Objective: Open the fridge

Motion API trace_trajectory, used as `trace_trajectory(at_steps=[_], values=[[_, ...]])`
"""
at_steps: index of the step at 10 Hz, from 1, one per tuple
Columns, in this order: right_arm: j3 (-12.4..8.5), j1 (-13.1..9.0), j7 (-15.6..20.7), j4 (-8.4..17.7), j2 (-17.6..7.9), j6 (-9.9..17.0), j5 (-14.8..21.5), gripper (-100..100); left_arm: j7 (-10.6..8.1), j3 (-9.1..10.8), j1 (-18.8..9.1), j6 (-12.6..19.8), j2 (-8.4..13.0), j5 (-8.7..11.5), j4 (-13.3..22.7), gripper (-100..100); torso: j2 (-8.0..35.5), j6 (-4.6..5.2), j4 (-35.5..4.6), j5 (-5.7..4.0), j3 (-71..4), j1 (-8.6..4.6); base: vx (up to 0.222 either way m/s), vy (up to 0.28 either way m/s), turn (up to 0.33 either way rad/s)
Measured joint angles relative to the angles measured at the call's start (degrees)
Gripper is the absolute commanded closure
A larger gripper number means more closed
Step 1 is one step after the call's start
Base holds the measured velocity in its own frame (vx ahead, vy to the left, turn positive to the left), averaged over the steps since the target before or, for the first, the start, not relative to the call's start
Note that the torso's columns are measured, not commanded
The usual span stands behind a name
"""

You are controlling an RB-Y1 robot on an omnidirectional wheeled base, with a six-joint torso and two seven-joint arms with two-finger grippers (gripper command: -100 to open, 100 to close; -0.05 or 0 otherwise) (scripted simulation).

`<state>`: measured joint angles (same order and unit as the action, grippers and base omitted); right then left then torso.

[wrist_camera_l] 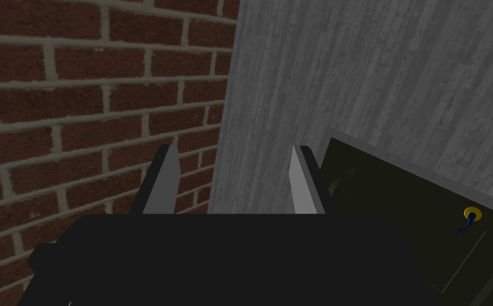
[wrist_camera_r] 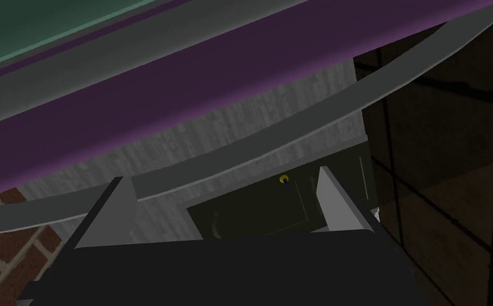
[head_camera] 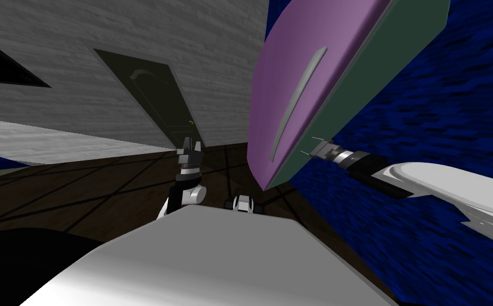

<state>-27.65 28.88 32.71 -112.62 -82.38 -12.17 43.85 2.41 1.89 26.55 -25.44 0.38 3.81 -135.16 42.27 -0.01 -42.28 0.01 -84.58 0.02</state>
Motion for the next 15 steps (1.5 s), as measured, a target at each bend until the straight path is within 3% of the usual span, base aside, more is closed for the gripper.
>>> trace_trajectory(at_steps=[2,4,6,7,9,12,13,15], values=[[-0.4,-1.3,2.0,1.9,-3.0,0.1,1.6,-100,0.0,0.0,0.0,0.0,0.0,0.0,0.0,0,0.0,0.0,0.0,-0.01,0.0,-0.03,0.027,0.02,0.034],[-2.6,-0.3,3.5,2.3,-5.7,0.8,3.4,-100,0.0,0.0,0.0,0.0,0.0,0.0,0.0,0,0.0,0.01,0.0,-0.01,0.0,-0.02,0.025,0.02,0.029],[-3.8,-0.4,4.5,3.3,-9.5,1.7,4.8,-100,0.0,0.0,0.0,0.0,0.0,0.0,0.0,0,0.0,0.0,0.0,0.01,0.0,0.02,0.035,0.032,0.044],[-4.1,-1.5,6.0,4.7,-11.2,1.7,6.0,-100,0.0,0.0,0.0,0.0,0.0,0.0,0.0,0,0.0,0.0,0.0,0.0,0.0,0.02,0.032,0.028,0.027],[-7.1,-0.6,7.5,5.8,-13.7,1.1,7.9,-100,0.0,0.0,0.0,0.0,0.0,0.0,0.0,0,0.0,0.01,0.0,-0.02,0.0,-0.05,0.033,0.019,0.024],[-6.5,-2.0,9.5,7.3,-17.9,1.8,9.0,-100,0.0,0.0,0.0,0.0,0.0,0.0,0.0,0,-0.1,-0.22,-0.1,0.18,-0.1,0.18,0.012,0.014,0.011],[-8.6,-0.3,9.2,7.2,-19.3,1.8,10.8,-100,0.0,0.0,0.0,0.0,0.0,0.0,0.0,0,-0.2,-0.31,-0.1,0.31,-0.2,0.31,0.007,0.012,0.001],[-8.0,-0.6,9.9,7.9,-22.3,2.6,11.3,-100,0.0,0.0,0.0,0.0,0.0,0.0,0.0,0,-0.5,-0.56,-0.2,0.56,-0.5,0.57,0.0,0.017,0.013]])
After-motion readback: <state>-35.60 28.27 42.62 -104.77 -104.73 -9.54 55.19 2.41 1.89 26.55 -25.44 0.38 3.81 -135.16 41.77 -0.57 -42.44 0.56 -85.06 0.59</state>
